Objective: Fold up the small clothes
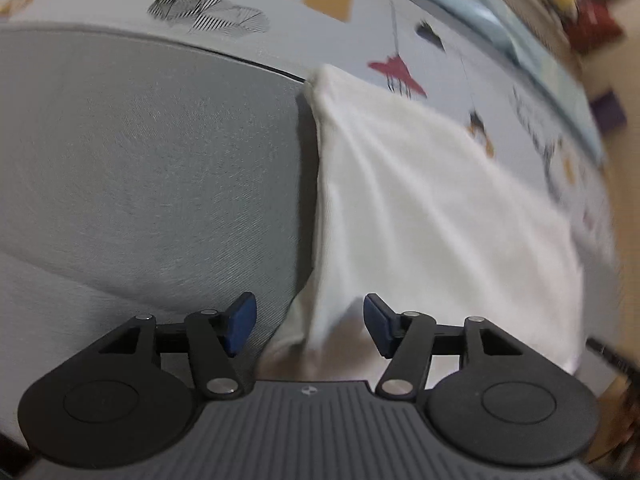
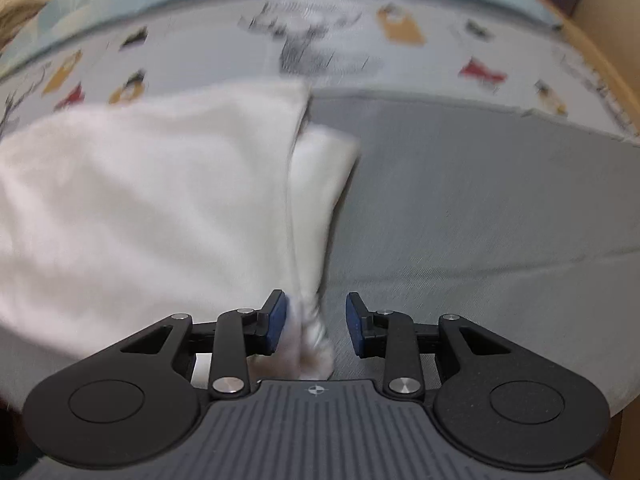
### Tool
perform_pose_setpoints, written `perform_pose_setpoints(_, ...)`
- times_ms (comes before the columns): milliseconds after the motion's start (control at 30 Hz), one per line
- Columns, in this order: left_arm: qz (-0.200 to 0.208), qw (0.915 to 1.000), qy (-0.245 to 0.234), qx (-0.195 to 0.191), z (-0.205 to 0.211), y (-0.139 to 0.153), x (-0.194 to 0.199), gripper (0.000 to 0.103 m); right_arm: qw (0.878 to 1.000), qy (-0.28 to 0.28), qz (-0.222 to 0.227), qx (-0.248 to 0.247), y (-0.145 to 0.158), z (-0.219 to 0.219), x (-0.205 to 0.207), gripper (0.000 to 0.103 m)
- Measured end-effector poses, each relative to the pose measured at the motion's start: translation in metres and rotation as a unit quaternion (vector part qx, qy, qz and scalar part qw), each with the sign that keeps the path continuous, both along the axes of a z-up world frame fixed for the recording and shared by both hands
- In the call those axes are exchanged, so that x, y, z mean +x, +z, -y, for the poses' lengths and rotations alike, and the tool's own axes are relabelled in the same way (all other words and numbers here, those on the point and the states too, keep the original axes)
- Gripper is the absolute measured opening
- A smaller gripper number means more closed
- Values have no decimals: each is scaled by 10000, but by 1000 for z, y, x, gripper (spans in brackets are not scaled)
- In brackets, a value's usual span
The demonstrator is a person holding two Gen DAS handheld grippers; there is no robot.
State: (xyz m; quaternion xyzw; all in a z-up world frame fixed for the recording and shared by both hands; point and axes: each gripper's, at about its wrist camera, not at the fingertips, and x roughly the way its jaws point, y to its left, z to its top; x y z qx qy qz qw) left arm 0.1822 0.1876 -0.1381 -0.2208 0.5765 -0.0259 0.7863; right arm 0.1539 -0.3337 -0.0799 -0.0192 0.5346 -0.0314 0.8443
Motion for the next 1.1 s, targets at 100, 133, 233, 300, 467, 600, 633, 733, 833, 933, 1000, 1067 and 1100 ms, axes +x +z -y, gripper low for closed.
perform_pose_setpoints(100, -66, 9996, 110, -251, 2, -14, 9, 64, 9963, -601, 602, 125, 27, 15, 1, 35)
perform_pose_setpoints(133, -99, 9997, 100, -217, 7, -16, 11, 63, 9942, -718, 748, 293, 37, 20, 1, 35)
perform_pose_setpoints(233, 114, 9999, -37, -112, 15, -12, 22, 54, 9883, -811, 1180, 524, 73, 26, 2, 40)
perform_pose_setpoints(300, 143, 9997, -178, 38, 22, -12, 26, 39, 9850, -684, 1473, 583, 93, 24, -4, 49)
perform_pose_setpoints(467, 267, 9986, -373, 274, 29, -9, 25, 14, 9817, -529, 1794, 367, 92, 13, -20, 51)
perform_pose_setpoints(600, 430, 9980, -361, 276, 25, 0, 19, 11, 9816, -972, 1608, 336, 84, 4, -12, 50)
perform_pose_setpoints(633, 504, 9976, -367, 292, 23, 4, 16, 11, 9798, -1018, 1685, 361, 86, 1, -11, 50)
perform_pose_setpoints(733, 601, 9971, -254, 379, 13, 14, 9, 11, 9807, -1091, 1608, 193, 80, -11, -4, 50)
perform_pose_setpoints(833, 624, 9959, -9, 654, -11, 28, 1, 10, 9807, -1145, 1553, 303, 76, -21, 4, 50)
perform_pose_setpoints(933, 741, 9878, 240, 1349, -34, 50, -10, 10, 9810, -1133, 1511, 436, 74, -35, 9, 50)
perform_pose_setpoints(1000, 752, 9814, 344, 1734, -43, 62, -16, 10, 9817, -1064, 1496, 501, 71, -46, 12, 50)
perform_pose_setpoints(1067, 837, 9816, 378, 1675, -46, 77, -20, 10, 9832, -934, 1477, 521, 69, -57, 15, 50)
perform_pose_setpoints(1100, 951, 9839, 363, 1469, -44, 85, -20, 10, 9839, -846, 1483, 520, 69, -62, 15, 50)
